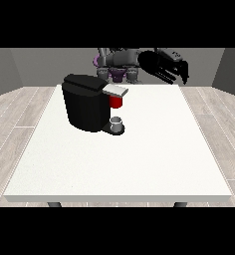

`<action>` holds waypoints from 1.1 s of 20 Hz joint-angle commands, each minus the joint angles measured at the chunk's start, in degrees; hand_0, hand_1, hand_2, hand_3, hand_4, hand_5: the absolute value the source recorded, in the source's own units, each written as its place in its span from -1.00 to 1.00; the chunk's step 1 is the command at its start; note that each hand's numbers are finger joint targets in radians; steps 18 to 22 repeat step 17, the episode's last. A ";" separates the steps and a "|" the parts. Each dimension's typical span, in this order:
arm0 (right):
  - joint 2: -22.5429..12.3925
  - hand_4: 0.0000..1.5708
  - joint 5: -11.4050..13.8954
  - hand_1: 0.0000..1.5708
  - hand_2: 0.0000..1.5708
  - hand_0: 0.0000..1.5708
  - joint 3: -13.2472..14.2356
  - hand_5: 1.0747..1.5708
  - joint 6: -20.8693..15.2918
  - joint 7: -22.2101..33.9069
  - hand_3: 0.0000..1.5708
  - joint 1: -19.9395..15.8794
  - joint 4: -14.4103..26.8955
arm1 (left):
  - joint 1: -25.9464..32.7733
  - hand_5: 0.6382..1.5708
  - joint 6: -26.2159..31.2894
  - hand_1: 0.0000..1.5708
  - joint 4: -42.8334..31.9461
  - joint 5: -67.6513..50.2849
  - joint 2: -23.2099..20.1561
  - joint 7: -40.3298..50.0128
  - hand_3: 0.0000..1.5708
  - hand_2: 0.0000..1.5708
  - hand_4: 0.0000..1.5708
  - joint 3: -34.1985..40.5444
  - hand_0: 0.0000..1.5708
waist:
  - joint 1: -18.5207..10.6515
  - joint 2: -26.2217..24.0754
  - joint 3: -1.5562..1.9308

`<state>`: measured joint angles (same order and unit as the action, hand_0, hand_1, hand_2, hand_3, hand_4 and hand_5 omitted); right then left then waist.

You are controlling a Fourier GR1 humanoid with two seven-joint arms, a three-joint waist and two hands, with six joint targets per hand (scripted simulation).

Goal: Insert the coffee pod into the coffee machine and close the lid

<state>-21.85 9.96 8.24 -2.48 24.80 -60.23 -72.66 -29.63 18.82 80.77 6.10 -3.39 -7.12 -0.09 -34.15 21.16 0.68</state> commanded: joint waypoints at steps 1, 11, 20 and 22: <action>2.51 -0.83 -0.09 -1.00 -1.00 -1.00 -1.16 1.00 -0.59 -6.99 -1.00 -2.95 1.90 | -1.54 1.00 0.39 -1.00 1.21 -0.60 -0.27 1.21 -1.00 -1.00 -0.58 0.27 -1.00 | -0.73 2.03 -0.68; 13.05 -1.00 -1.07 -1.00 -1.00 -1.00 -6.94 1.00 -0.17 -16.55 -1.00 0.03 3.67 | 3.79 1.00 -0.66 -1.00 0.26 -0.73 -0.55 0.55 -1.00 -1.00 -0.68 1.67 -1.00 | 7.19 -3.61 -0.70; 20.37 -0.67 -0.86 -1.00 -1.00 -1.00 -12.18 1.00 -0.41 -21.98 -1.00 7.83 2.45 | 9.83 1.00 -0.59 -1.00 -1.48 -2.96 -2.57 -1.49 -1.00 -1.00 -0.66 5.77 -1.00 | 13.62 -10.02 -0.69; 20.37 -0.67 -0.86 -1.00 -1.00 -1.00 -12.18 1.00 -0.41 -21.98 -1.00 7.83 2.45 | 9.83 1.00 -0.59 -1.00 -1.48 -2.96 -2.57 -1.49 -1.00 -1.00 -0.66 5.77 -1.00 | 13.62 -10.02 -0.69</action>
